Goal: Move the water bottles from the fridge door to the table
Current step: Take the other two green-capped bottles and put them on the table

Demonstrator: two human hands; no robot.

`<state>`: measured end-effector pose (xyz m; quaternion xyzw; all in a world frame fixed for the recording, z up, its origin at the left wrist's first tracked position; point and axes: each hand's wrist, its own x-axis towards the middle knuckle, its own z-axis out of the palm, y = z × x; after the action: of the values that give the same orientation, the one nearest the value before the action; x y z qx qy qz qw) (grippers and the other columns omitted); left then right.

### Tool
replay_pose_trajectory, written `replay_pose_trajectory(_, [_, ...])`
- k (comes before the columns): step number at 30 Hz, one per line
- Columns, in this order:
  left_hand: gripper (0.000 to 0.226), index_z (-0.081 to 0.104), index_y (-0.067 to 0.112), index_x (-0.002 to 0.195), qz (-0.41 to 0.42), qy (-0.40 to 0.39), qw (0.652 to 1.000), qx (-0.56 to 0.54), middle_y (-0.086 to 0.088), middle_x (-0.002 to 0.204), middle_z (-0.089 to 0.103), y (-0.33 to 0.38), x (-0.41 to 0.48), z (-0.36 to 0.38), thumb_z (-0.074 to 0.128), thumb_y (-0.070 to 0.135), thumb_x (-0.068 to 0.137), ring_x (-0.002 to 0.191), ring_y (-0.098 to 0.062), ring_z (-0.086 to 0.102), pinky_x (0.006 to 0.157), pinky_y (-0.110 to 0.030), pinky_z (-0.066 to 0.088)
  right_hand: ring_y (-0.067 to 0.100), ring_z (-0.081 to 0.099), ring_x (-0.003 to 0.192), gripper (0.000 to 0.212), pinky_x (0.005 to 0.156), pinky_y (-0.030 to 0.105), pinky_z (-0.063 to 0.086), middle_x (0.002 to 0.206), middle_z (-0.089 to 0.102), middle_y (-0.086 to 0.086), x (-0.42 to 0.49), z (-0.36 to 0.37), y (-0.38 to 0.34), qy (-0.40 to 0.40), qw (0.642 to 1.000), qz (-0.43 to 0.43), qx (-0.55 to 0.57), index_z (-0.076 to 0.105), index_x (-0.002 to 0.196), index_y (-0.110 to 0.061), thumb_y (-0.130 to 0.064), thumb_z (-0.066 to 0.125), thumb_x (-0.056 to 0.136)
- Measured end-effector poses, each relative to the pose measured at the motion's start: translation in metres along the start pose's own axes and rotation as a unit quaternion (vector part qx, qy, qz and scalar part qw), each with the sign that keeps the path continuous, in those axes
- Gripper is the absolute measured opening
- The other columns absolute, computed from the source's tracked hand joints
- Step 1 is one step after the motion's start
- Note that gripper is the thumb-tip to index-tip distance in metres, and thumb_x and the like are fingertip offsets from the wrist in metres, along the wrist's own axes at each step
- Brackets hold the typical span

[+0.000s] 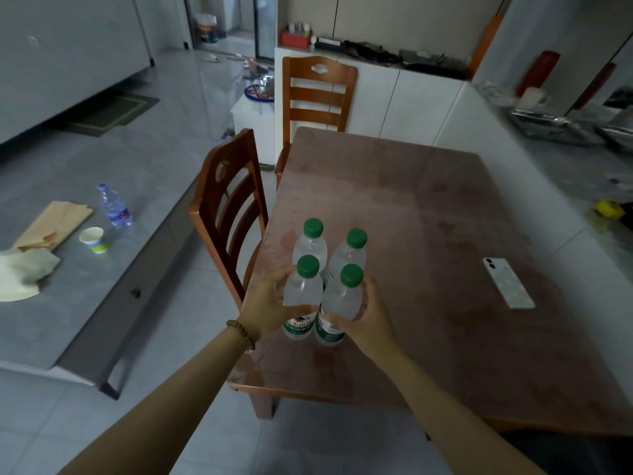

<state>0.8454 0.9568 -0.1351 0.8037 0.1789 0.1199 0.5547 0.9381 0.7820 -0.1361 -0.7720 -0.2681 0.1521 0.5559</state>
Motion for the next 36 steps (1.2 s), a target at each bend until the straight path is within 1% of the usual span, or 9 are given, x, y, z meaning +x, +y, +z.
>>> replay_pose_trajectory(2, [0.067, 0.053, 0.02, 0.123, -0.008, -0.009, 1.0, -0.006, 0.01, 0.122, 0.06, -0.001, 0.0, 0.0, 0.084, 0.022, 0.063, 0.112, -0.006, 0.057, 0.095, -0.034, 0.05, 0.003, 0.055, 0.109, 0.071, 0.085, 0.019, 0.05, 0.119, 0.056, -0.016, 0.0, 0.0, 0.002, -0.001, 1.0, 0.001, 0.004, 0.044, 0.112, -0.045, -0.016, 0.086, 0.063])
replay_pose_trajectory(10, [0.068, 0.048, 0.02, 0.126, -0.019, -0.023, 1.0, 0.005, 0.01, 0.12, 0.057, 0.006, -0.004, 0.0, 0.082, 0.019, 0.066, 0.109, -0.007, 0.055, 0.097, -0.036, 0.048, -0.012, 0.053, 0.103, 0.071, 0.08, 0.012, 0.049, 0.117, 0.054, -0.019, -0.003, 0.003, 0.0, -0.008, 1.0, 0.01, 0.019, 0.042, 0.114, -0.041, -0.009, 0.083, 0.067])
replay_pose_trajectory(15, [0.08, 0.04, 0.019, 0.135, 0.009, 0.0, 0.994, 0.112, 0.004, 0.134, 0.049, 0.014, -0.012, -0.009, 0.082, 0.026, 0.066, 0.119, -0.012, 0.047, 0.104, -0.034, 0.039, 0.009, 0.053, 0.114, 0.068, 0.09, 0.026, 0.048, 0.121, 0.051, -0.019, -0.012, 0.0, -0.01, -0.023, 0.999, 0.037, 0.018, 0.038, 0.119, -0.042, -0.015, 0.079, 0.073])
replay_pose_trajectory(18, [0.077, 0.037, 0.024, 0.136, -0.015, -0.009, 0.973, 0.232, 0.0, 0.137, 0.049, 0.021, -0.025, -0.019, 0.075, 0.04, 0.071, 0.119, -0.019, 0.05, 0.099, -0.037, 0.045, 0.009, 0.041, 0.125, 0.066, 0.096, 0.023, 0.039, 0.134, 0.042, -0.014, -0.023, -0.01, -0.018, -0.036, 0.996, 0.064, -0.05, 0.033, 0.135, -0.03, -0.026, 0.072, 0.081])
replay_pose_trajectory(22, [0.063, 0.036, 0.02, 0.138, -0.074, -0.098, 0.913, 0.389, -0.004, 0.134, 0.053, 0.037, -0.043, -0.026, 0.053, 0.051, 0.085, 0.117, -0.022, 0.054, 0.091, -0.035, 0.047, 0.018, 0.02, 0.144, 0.074, 0.115, 0.038, 0.024, 0.158, 0.016, -0.003, -0.047, -0.031, -0.028, -0.061, 0.965, 0.141, -0.213, 0.021, 0.148, -0.024, -0.051, 0.055, 0.087])
replay_pose_trajectory(27, [0.055, 0.05, 0.018, 0.123, -0.053, -0.176, 0.891, 0.416, -0.004, 0.122, 0.061, 0.057, -0.048, -0.018, 0.042, 0.059, 0.087, 0.105, -0.022, 0.059, 0.086, -0.033, 0.049, 0.02, 0.028, 0.141, 0.071, 0.11, 0.028, 0.026, 0.156, 0.024, 0.002, -0.098, -0.061, -0.058, -0.098, 0.932, 0.235, -0.258, 0.021, 0.149, -0.022, -0.051, 0.049, 0.091])
replay_pose_trajectory(31, [0.05, 0.057, 0.016, 0.108, 0.07, -0.214, 0.874, 0.431, -0.004, 0.113, 0.064, 0.082, -0.053, 0.0, 0.042, 0.058, 0.087, 0.099, -0.021, 0.059, 0.084, -0.028, 0.046, 0.018, 0.031, 0.14, 0.076, 0.113, 0.027, 0.025, 0.154, 0.029, 0.001, -0.157, -0.077, -0.083, -0.014, 0.917, 0.277, -0.286, 0.022, 0.149, -0.023, -0.061, 0.046, 0.087])
replay_pose_trajectory(33, [0.059, 0.056, 0.016, 0.119, 0.145, -0.227, 0.865, 0.424, -0.002, 0.12, 0.062, 0.096, -0.065, 0.006, 0.039, 0.063, 0.086, 0.108, -0.02, 0.058, 0.091, -0.028, 0.044, 0.016, 0.039, 0.135, 0.087, 0.113, 0.029, 0.029, 0.148, 0.04, -0.003, -0.196, -0.075, -0.106, 0.049, 0.914, 0.29, -0.281, 0.031, 0.145, -0.024, -0.076, 0.043, 0.076])
replay_pose_trajectory(36, [0.07, 0.046, 0.02, 0.134, 0.23, -0.293, 0.837, 0.4, 0.0, 0.137, 0.052, 0.12, -0.099, 0.011, 0.035, 0.068, 0.084, 0.122, -0.019, 0.051, 0.102, -0.027, 0.039, 0.009, 0.04, 0.129, 0.06, 0.11, 0.024, 0.029, 0.136, 0.042, -0.011, -0.263, -0.06, -0.144, 0.137, 0.902, 0.288, -0.291, 0.039, 0.14, -0.023, -0.055, 0.049, 0.089])
